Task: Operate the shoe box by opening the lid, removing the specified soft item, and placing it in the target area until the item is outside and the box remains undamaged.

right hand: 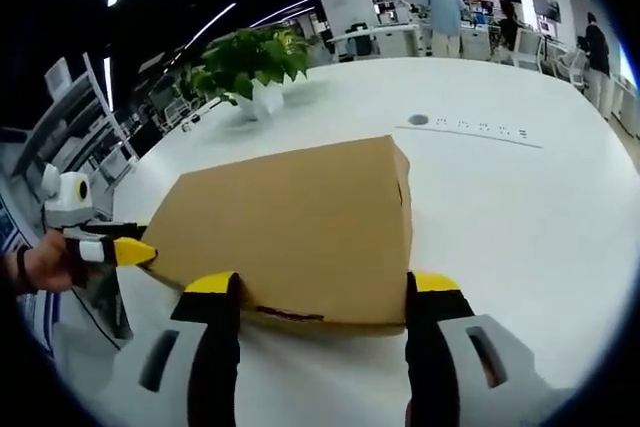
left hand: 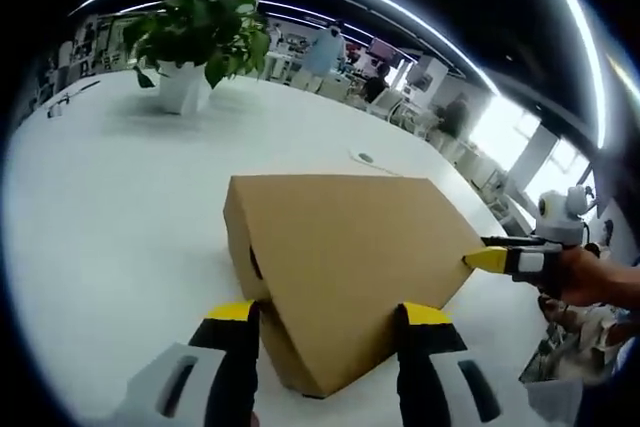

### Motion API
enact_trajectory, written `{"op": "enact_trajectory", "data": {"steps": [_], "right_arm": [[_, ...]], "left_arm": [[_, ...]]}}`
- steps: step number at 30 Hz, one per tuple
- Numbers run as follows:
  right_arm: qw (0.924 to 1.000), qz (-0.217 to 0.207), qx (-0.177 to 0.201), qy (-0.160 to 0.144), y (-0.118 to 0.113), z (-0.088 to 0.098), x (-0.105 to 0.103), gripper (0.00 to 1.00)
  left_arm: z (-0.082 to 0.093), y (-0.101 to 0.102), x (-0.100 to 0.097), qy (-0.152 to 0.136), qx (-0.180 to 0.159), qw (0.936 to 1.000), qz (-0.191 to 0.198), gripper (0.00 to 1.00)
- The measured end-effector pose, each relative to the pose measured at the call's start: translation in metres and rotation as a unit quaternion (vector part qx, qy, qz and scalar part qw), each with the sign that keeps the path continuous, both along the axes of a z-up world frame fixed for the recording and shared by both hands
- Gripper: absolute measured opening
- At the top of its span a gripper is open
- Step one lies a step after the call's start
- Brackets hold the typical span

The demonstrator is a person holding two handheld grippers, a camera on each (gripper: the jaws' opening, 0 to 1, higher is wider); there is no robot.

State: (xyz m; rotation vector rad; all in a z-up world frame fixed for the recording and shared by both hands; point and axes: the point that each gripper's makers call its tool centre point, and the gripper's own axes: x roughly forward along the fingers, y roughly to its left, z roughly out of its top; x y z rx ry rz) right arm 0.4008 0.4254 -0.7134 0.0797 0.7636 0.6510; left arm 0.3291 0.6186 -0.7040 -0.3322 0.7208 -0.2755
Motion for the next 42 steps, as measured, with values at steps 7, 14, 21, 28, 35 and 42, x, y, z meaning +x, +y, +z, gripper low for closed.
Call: {"op": "enact_trajectory", "data": {"steps": [7,14,21,28,35,42], "right_arm": [[0.9999,0.01,0.0,0.001,0.016,0.0,-0.017,0.63],[0.9998,0.018,0.001,0.001,0.025,0.0,-0.026,0.62],[0.9995,0.031,0.0,0.002,0.026,0.001,-0.028,0.63],[0.9902,0.134,-0.028,-0.028,0.032,-0.003,-0.046,0.76],[0.9833,0.157,-0.074,-0.054,0.024,-0.009,-0.042,0.69],[0.9783,0.161,-0.108,-0.073,0.024,-0.013,-0.04,0.68]], "left_arm": [[0.0,0.015,-0.022,0.002,0.001,0.9999,0.011,0.55],[0.0,0.024,-0.032,0.006,0.003,0.9999,0.014,0.55],[0.001,0.024,-0.031,0.011,0.006,0.9998,0.014,0.56],[0.001,0.012,-0.037,-0.016,0.031,0.9985,-0.043,0.67],[-0.005,0.003,-0.046,-0.021,0.084,0.9905,-0.107,0.8],[-0.007,0.005,-0.045,-0.022,0.096,0.9894,-0.107,0.77]]}}
